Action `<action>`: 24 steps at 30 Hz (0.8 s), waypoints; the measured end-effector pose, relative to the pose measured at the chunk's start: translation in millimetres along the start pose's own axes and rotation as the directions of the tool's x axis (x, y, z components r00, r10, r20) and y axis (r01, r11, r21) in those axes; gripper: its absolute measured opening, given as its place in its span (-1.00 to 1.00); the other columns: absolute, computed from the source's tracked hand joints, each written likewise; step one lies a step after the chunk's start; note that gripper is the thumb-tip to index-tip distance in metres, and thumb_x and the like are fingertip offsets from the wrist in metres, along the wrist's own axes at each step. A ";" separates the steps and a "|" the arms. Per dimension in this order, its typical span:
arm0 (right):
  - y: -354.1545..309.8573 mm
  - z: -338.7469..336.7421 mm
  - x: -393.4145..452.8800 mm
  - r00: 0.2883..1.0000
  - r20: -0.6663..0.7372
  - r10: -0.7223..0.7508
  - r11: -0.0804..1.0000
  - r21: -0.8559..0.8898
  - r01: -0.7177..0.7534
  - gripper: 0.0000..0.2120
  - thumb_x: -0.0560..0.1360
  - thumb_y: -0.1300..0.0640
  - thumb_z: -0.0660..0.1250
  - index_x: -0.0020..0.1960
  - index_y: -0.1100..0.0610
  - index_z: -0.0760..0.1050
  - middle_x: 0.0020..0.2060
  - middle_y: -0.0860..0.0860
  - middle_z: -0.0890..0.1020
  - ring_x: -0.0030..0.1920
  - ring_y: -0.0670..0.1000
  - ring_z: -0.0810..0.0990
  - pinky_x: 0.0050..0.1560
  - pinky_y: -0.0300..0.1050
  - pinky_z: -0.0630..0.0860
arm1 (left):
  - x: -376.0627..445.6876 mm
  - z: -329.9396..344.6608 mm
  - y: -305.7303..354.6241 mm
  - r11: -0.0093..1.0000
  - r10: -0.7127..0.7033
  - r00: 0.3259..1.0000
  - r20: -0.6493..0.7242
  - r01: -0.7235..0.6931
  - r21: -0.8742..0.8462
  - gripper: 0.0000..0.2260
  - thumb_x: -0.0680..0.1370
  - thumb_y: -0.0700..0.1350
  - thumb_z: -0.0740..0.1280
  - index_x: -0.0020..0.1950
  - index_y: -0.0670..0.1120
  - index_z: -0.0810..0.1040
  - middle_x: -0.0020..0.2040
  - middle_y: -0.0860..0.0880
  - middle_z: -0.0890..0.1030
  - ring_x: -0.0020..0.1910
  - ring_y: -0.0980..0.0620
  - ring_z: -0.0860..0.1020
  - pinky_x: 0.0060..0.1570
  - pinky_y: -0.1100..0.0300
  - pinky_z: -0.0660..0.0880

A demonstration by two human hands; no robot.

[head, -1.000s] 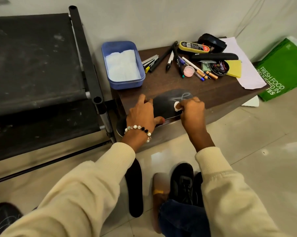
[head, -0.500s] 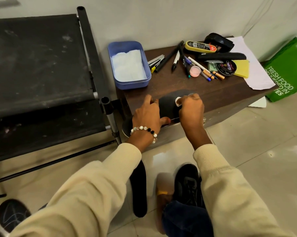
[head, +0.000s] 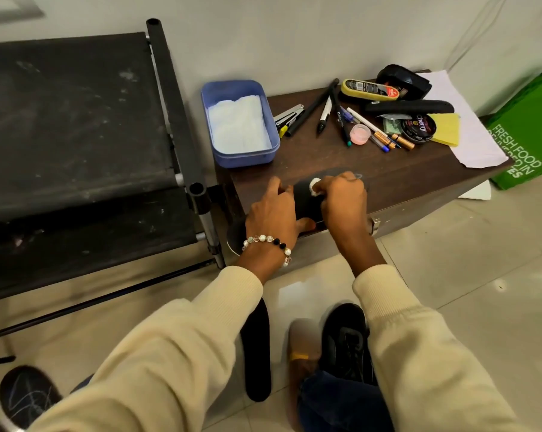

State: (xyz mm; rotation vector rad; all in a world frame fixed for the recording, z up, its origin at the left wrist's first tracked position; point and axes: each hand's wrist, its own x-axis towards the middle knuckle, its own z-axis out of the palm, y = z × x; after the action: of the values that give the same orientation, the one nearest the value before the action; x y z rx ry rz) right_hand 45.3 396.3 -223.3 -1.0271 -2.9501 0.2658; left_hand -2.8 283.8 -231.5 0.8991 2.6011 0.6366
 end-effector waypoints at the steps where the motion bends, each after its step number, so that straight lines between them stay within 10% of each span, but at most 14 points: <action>1: -3.0 4.1 -1.0 0.999 -0.005 -0.044 0.999 0.011 0.044 -0.69 0.49 0.26 0.31 0.23 0.12 0.53 0.17 0.16 0.48 0.13 0.11 0.51 0.13 -0.11 0.43 | -0.2 0.6 -0.2 1.000 0.000 1.000 -0.007 0.000 -0.005 -0.50 0.44 0.11 0.46 0.30 -0.09 0.48 0.32 -0.03 0.33 0.05 -0.12 0.54 -0.02 0.05 0.53; 10: 8.3 -1.7 17.9 0.994 -0.058 0.091 0.995 -0.033 -0.093 -0.68 0.52 0.27 0.28 0.27 0.16 0.50 0.20 0.20 0.47 0.12 0.14 0.52 0.15 -0.05 0.49 | 1.3 -1.0 -1.2 1.000 0.013 1.000 0.005 -0.013 0.014 -0.44 0.44 0.11 0.45 0.36 -0.10 0.43 0.30 -0.03 0.33 0.09 -0.08 0.51 0.01 0.10 0.51; 18: -9.3 -1.3 9.0 0.994 -0.049 -0.093 0.986 0.134 0.098 -0.74 0.52 0.30 0.26 0.14 0.11 0.60 0.05 0.09 0.61 0.06 0.06 0.55 0.11 -0.16 0.41 | 1.8 0.8 -1.4 1.000 0.004 1.000 -0.001 -0.004 0.003 -0.50 0.42 0.12 0.48 0.26 -0.08 0.49 0.28 -0.03 0.35 0.04 -0.12 0.54 -0.09 0.05 0.49; 21: -0.3 -12.7 8.0 0.983 -0.060 0.174 0.676 0.733 -0.075 -0.80 0.48 0.30 0.36 0.03 0.09 0.63 -0.05 -0.04 0.66 -0.01 -0.10 0.61 0.13 -0.18 0.52 | 1.9 1.1 -2.3 1.000 0.012 1.000 0.002 -0.012 0.013 -0.47 0.42 0.14 0.47 0.28 -0.10 0.48 0.29 -0.03 0.34 0.07 -0.11 0.53 -0.05 0.05 0.49; 24: 10.2 -18.7 7.2 0.956 0.137 0.260 0.222 0.955 -0.197 -0.78 0.49 0.38 0.31 0.04 0.13 0.58 -0.06 -0.02 0.65 -0.01 -0.04 0.64 0.04 -0.03 0.61 | 2.9 0.5 -2.9 1.000 0.015 1.000 0.016 -0.016 0.007 -0.42 0.43 0.15 0.45 0.35 -0.10 0.44 0.29 -0.02 0.32 0.08 -0.09 0.51 -0.03 0.07 0.48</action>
State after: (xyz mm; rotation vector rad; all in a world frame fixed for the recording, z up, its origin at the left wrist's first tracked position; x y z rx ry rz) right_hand 47.1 411.5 -206.9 -1.0934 -1.7650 1.7449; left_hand -6.2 283.7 -233.7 0.9235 2.5860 0.6224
